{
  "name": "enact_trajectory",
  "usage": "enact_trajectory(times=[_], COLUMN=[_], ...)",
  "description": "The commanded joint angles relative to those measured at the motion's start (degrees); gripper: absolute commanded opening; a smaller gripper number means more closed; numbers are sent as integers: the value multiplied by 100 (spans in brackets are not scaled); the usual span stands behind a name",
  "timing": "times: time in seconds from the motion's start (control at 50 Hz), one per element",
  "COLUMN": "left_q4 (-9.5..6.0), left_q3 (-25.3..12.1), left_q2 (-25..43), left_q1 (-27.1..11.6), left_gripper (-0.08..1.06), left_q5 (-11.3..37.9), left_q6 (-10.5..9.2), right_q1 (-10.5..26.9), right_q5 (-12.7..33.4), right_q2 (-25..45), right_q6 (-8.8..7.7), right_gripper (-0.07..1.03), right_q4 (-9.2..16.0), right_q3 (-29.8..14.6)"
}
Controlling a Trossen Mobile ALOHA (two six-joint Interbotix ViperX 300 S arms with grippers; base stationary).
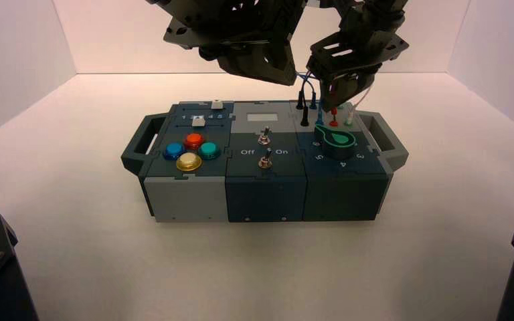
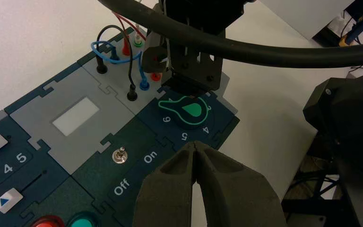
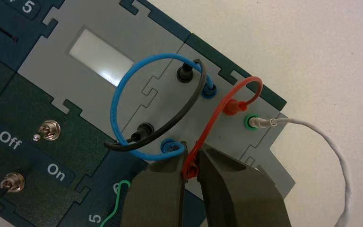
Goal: Insert the red wire.
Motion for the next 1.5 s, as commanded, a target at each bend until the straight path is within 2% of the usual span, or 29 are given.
enact_trajectory(times=[0.02, 0.42, 1.5], left_q4=[18, 18, 18], left_q3=[-123, -123, -97], left_q2=[-79, -62, -79], left_q1=[-18, -18, -18], left_gripper=[-3, -3, -3], left_q5=[-62, -62, -62], left_q6=[9, 9, 9], right_q1=[0, 0, 0], right_q5=[-26, -70, -97], right_q2=[-158, -272, -18], right_q6=[-9, 0, 9], right_gripper=[-3, -3, -3], right_q4=[-35, -44, -18], right_q3=[-79, -62, -44])
